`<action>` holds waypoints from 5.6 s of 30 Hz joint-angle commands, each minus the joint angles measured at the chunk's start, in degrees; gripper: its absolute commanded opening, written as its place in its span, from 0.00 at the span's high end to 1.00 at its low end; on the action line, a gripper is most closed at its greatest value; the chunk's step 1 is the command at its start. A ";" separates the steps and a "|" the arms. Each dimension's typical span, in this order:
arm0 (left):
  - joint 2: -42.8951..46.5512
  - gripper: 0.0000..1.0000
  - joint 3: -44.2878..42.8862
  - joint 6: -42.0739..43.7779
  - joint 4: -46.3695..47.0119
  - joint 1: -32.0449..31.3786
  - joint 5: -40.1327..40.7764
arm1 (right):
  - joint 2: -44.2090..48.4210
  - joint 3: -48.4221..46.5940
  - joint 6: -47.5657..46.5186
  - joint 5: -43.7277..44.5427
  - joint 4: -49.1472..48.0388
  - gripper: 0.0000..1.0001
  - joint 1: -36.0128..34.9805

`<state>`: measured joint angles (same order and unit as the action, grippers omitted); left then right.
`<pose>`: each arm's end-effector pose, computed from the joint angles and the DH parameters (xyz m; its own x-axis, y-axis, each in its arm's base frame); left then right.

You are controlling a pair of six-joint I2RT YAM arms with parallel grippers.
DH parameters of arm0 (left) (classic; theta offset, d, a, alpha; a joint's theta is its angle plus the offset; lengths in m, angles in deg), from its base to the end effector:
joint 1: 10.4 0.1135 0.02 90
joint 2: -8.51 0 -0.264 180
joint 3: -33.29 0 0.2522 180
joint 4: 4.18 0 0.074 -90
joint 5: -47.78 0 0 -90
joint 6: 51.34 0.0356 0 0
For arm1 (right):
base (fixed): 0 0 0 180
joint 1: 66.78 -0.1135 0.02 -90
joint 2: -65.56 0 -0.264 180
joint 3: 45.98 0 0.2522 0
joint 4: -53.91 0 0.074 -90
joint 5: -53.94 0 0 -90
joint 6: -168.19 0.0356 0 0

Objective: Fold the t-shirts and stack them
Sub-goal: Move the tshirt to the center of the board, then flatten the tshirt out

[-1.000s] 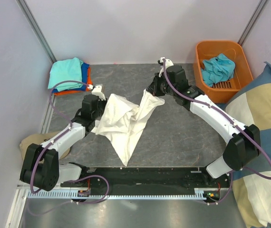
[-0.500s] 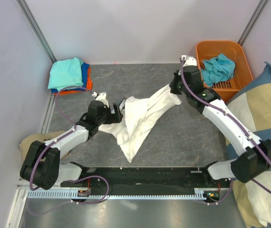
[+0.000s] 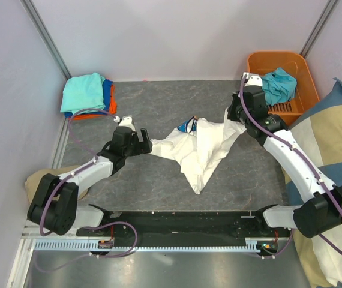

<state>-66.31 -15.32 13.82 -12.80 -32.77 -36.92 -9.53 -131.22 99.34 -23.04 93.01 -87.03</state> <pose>0.2481 -0.0986 0.1944 -0.6090 -0.2017 -0.7671 0.0584 0.9531 -0.2970 0.2799 0.0947 0.3604 -0.4785 0.1982 -0.8554 0.0218 0.9766 0.2140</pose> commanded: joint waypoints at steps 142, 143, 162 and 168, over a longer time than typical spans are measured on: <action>4.08 0.98 -27.56 3.31 -21.15 17.27 10.52 | 4.26 14.19 -2.15 -18.82 -7.50 0.04 4.10; 4.16 0.98 -27.20 3.05 -20.97 17.27 10.35 | 1.20 12.35 -2.95 -18.12 -7.41 0.05 1.29; 5.75 0.98 -23.51 2.34 -20.18 16.92 7.97 | -36.26 -12.71 -12.97 -15.74 -8.82 0.11 -20.97; 6.18 0.98 -22.90 2.17 -20.26 17.01 7.71 | -41.27 -16.67 -14.20 -15.83 -8.47 0.13 -20.97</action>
<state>-61.81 -38.93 17.65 -35.33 -15.68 -28.37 -49.02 -143.77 87.25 -39.02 85.41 -108.02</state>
